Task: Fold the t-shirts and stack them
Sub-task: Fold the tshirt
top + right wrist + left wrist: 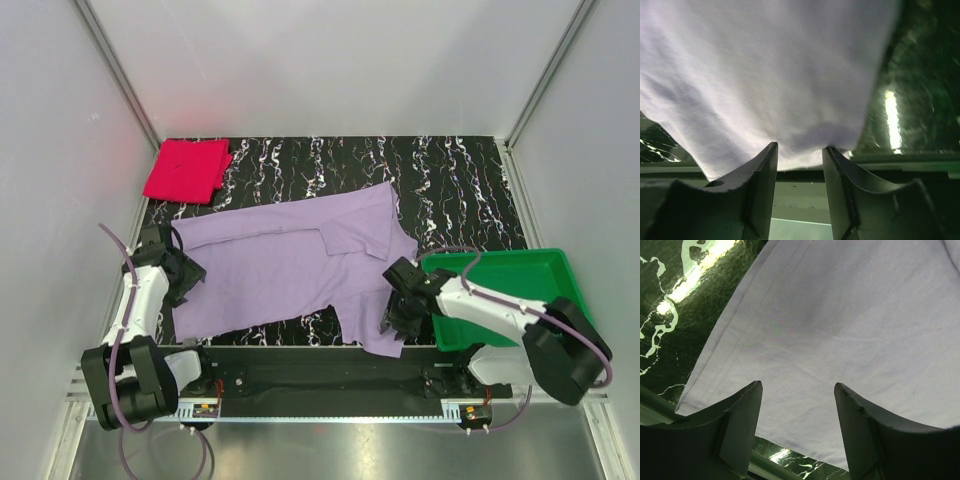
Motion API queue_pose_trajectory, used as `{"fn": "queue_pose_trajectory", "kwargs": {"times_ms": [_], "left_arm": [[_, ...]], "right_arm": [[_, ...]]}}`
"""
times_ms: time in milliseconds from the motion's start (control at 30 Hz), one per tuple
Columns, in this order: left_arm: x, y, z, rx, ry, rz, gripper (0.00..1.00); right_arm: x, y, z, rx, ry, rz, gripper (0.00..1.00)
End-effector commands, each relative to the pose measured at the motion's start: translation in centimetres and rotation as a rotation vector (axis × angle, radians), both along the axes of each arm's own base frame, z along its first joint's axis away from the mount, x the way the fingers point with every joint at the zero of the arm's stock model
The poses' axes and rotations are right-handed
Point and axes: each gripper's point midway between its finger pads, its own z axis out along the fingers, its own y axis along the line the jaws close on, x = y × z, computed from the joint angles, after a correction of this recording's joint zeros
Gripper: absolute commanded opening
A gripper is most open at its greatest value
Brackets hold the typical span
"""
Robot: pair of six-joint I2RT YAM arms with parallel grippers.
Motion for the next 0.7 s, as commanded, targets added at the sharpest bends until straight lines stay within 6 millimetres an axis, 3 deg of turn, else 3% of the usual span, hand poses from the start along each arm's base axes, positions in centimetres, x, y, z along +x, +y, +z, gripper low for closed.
{"fn": "queue_pose_trajectory", "kwargs": {"times_ms": [0,133,233,267,467,667], "left_arm": [[1.5,-0.1,0.7,-0.006,-0.047,-0.017,0.65],[1.7,0.2,0.9,0.008,-0.044,-0.019,0.65],[1.8,0.3,1.0,0.008,-0.043,-0.021,0.65],[1.8,0.2,1.1,0.009,-0.042,-0.023,0.65],[1.5,0.4,1.3,0.023,-0.046,-0.024,0.65],[1.5,0.3,1.1,0.016,-0.046,-0.026,0.65]], "right_arm": [[4.3,2.6,1.2,0.02,-0.149,0.105,0.49],[7.9,5.1,1.9,-0.001,-0.191,0.215,0.48],[10.5,6.4,3.1,-0.047,-0.222,0.263,0.48],[12.0,7.0,4.4,-0.057,-0.253,0.26,0.49],[10.1,4.0,7.3,-0.151,-0.207,0.247,0.51],[7.1,1.3,7.8,-0.142,-0.208,0.216,0.48]]}}
